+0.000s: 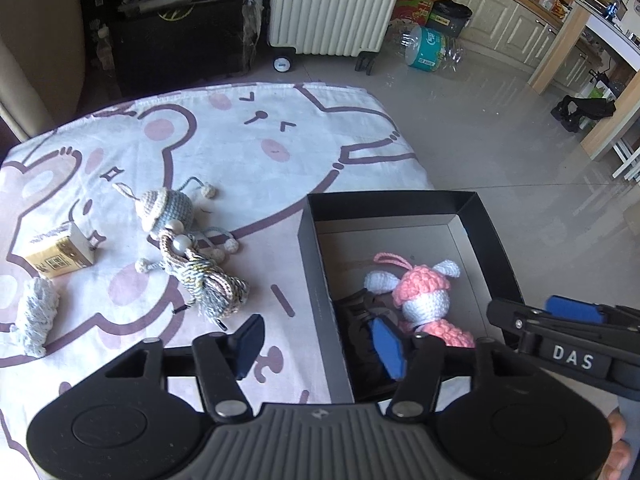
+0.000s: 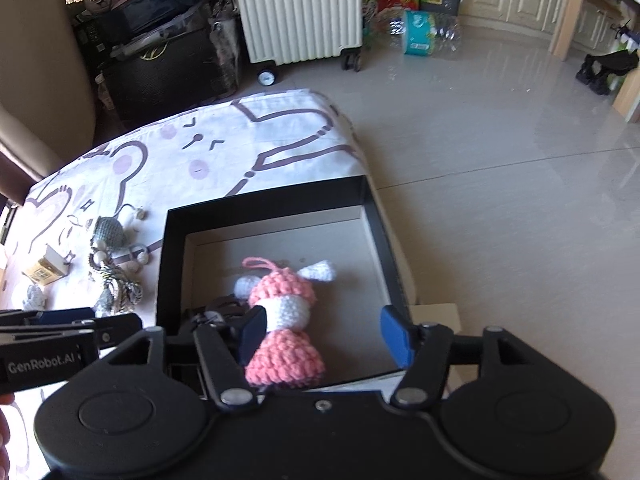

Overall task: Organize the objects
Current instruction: 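Open the left gripper to release the clip while the right gripper releases the bunny, then raise both tools out of the black box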

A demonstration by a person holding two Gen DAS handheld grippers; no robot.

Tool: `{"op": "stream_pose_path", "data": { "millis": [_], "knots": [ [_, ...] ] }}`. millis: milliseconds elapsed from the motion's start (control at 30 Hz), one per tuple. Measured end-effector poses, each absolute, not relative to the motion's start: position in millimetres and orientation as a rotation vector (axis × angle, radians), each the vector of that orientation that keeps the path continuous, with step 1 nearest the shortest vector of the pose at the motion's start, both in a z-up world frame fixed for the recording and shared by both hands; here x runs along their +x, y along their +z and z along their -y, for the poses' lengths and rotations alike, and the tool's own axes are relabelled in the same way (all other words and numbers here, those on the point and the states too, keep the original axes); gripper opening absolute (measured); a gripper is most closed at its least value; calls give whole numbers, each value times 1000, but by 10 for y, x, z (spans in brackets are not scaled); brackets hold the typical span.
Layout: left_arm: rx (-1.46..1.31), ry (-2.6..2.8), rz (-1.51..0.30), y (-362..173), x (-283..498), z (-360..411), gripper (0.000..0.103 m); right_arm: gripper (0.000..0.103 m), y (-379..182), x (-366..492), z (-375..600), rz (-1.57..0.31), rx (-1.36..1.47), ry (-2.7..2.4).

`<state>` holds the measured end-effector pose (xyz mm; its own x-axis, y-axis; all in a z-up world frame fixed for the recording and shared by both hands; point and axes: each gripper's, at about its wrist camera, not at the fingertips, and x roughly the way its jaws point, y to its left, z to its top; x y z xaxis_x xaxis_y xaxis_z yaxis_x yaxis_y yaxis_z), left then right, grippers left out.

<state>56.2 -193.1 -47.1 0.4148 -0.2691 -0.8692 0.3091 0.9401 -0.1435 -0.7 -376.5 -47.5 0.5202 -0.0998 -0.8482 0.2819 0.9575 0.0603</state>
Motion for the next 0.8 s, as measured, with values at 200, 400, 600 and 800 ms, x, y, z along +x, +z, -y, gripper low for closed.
{"op": "stream_pose_path", "data": {
  "millis": [200, 400, 600, 800],
  "knots": [
    [60, -331, -1037, -406, 534, 1853, 90, 88, -431, -101, 3785, -973, 194, -270],
    [87, -317, -1027, -408, 512, 1800, 103, 100, -422, -157, 3774, -961, 185, -299],
    [111, -317, -1024, -402, 493, 1781, 103, 103, -414, -213, 3772, -948, 174, -324],
    [123, -311, -1028, -436, 493, 1769, 103, 103, -436, -248, 3800, -947, 159, -356]
  ]
}}
